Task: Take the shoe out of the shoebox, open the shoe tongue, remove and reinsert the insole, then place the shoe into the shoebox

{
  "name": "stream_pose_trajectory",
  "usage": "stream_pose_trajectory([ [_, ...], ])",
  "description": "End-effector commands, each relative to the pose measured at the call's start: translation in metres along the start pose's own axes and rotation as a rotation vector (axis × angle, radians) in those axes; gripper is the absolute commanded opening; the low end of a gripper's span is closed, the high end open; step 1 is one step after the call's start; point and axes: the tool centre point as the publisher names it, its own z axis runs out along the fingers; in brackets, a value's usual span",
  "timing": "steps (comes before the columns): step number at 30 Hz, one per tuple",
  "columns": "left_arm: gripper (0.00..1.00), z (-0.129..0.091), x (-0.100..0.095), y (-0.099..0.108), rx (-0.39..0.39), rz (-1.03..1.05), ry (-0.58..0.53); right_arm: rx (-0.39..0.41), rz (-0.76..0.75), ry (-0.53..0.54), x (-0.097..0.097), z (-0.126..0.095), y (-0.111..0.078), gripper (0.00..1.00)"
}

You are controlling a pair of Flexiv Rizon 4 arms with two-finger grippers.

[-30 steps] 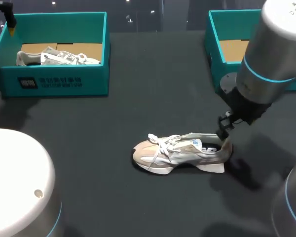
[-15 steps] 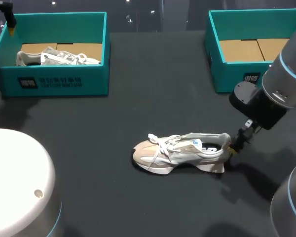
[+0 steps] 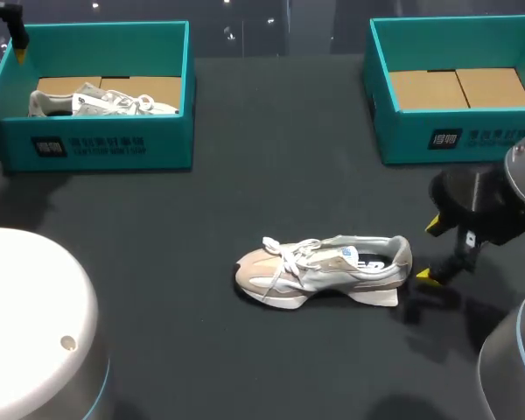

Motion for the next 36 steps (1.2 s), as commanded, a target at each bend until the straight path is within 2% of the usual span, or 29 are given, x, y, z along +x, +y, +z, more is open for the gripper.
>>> stream_pose_trajectory([
  [1,1.00,0.000,0.001,-0.001,-0.002,0.001,0.001,-0.578,-0.001,-0.018,0.008,-0.001,-0.008,1.00],
  [4,1.00,0.000,0.001,-0.001,-0.002,0.001,0.001,-0.578,-0.001,-0.018,0.008,-0.001,-0.008,1.00],
  [6,1.00,0.000,0.001,-0.001,-0.002,0.001,0.001,-0.644,-0.003,-0.024,-0.001,-0.002,-0.019,1.00],
  [8,1.00,0.000,0.001,-0.001,-0.002,0.001,0.001,-0.638,0.004,-0.060,-0.008,-0.004,-0.030,1.00],
  [10,1.00,0.000,0.001,-0.001,-0.002,0.001,0.001,-0.694,-0.014,-0.056,-0.014,-0.006,-0.038,1.00],
  [11,1.00,0.000,0.001,-0.001,-0.002,0.001,0.001,-0.683,-0.018,-0.058,-0.016,-0.004,-0.042,1.00],
  [13,1.00,0.000,0.001,-0.001,-0.002,0.001,0.001,-0.721,-0.041,-0.034,-0.021,0.000,-0.049,1.00],
  [15,1.00,0.000,0.001,-0.001,-0.002,0.001,0.001,-0.714,-0.056,-0.019,-0.026,0.006,-0.055,1.00],
  [18,1.00,0.000,0.001,-0.001,-0.002,0.001,0.001,-0.779,-0.113,0.022,-0.030,0.014,-0.063,1.00],
  [29,1.00,0.000,0.001,-0.001,-0.002,0.001,0.001,-0.779,-0.113,0.022,-0.030,0.014,-0.063,1.00],
  [36,1.00,0.000,0.001,-0.001,-0.002,0.001,0.001,-0.788,-0.154,0.036,-0.037,0.032,-0.065,1.00],
])
